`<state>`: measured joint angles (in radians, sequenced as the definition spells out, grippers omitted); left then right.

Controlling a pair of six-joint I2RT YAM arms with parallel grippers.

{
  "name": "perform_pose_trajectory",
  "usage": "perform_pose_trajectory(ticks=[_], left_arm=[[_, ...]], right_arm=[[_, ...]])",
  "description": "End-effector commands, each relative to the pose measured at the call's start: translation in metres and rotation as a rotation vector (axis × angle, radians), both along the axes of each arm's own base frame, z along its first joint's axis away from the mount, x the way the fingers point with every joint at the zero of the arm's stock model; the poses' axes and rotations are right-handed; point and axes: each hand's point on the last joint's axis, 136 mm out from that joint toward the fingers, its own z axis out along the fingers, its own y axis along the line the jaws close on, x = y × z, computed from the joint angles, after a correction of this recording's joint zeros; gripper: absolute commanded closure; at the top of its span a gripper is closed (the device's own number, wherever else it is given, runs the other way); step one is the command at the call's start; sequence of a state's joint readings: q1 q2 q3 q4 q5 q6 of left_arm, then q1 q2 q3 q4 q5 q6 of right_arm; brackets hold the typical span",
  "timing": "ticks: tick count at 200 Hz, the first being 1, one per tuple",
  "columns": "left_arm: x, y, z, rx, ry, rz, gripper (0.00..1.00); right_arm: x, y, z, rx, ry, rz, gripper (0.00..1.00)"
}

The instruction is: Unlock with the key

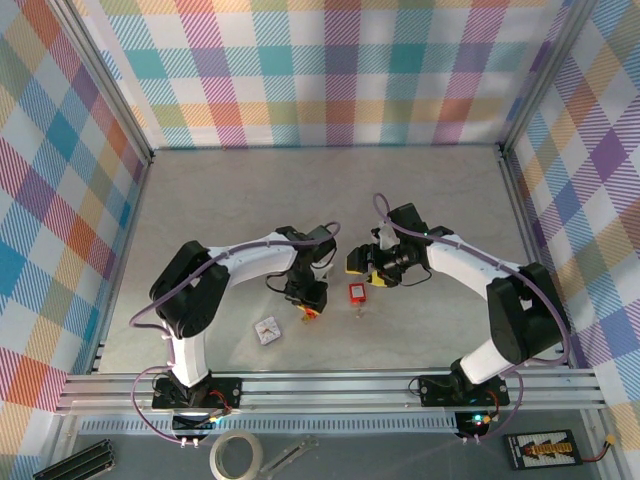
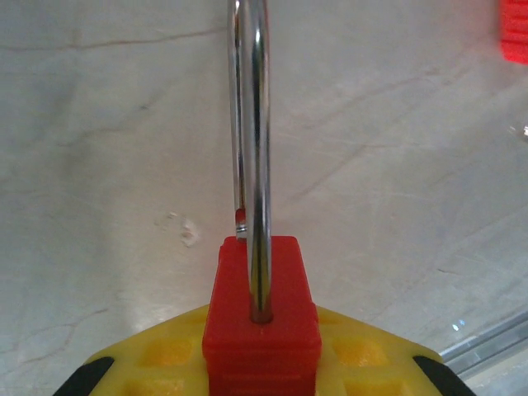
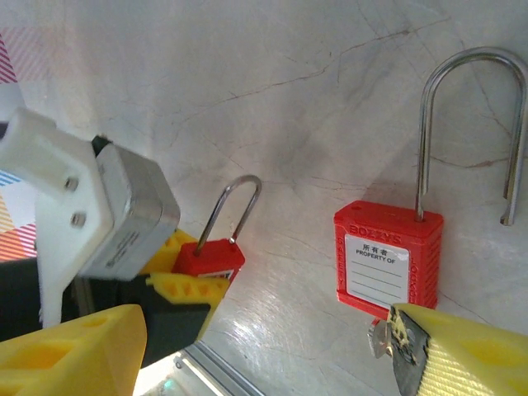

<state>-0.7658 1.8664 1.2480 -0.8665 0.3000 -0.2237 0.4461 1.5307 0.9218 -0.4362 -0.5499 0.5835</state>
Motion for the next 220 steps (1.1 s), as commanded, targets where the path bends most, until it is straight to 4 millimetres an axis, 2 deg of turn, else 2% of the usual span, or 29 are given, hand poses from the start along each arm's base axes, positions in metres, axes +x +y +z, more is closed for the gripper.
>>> perform_pose_trajectory(ticks=[1, 44, 85, 128, 169, 190, 220], left_arm=[[-0.009, 0.011, -0.006, 0.034, 0.082, 0.039, 1.00], [-0.008, 0.031, -0.020, 0.083, 0.133, 0.079, 1.00], [0.007, 0.053, -0.013, 0.281, -0.025, 0.015, 1.00], [0.017, 0.070, -0.016, 0.513, -0.189, -0.043, 1.00], [0.023, 0.067, -0.011, 0.609, -0.306, -0.072, 1.00], [0.022, 0.061, -0.009, 0.620, -0.340, -0.084, 0.95], [0.017, 0.052, -0.014, 0.626, -0.355, -0.103, 0.77]], right_arm=[[-0.003, -0.003, 0.009, 0.000, -0.040, 0.017, 0.23], [-0.003, -0.003, 0.013, 0.005, -0.052, 0.024, 0.23], [-0.004, -0.003, 0.014, 0.007, -0.056, 0.024, 0.23], [-0.005, -0.003, 0.015, 0.012, -0.052, 0.024, 0.23], [-0.008, -0.004, 0.019, 0.015, -0.060, 0.021, 0.23], [-0.010, -0.006, 0.018, 0.013, -0.058, 0.016, 0.23], [-0.011, -0.007, 0.020, 0.015, -0.063, 0.013, 0.23]])
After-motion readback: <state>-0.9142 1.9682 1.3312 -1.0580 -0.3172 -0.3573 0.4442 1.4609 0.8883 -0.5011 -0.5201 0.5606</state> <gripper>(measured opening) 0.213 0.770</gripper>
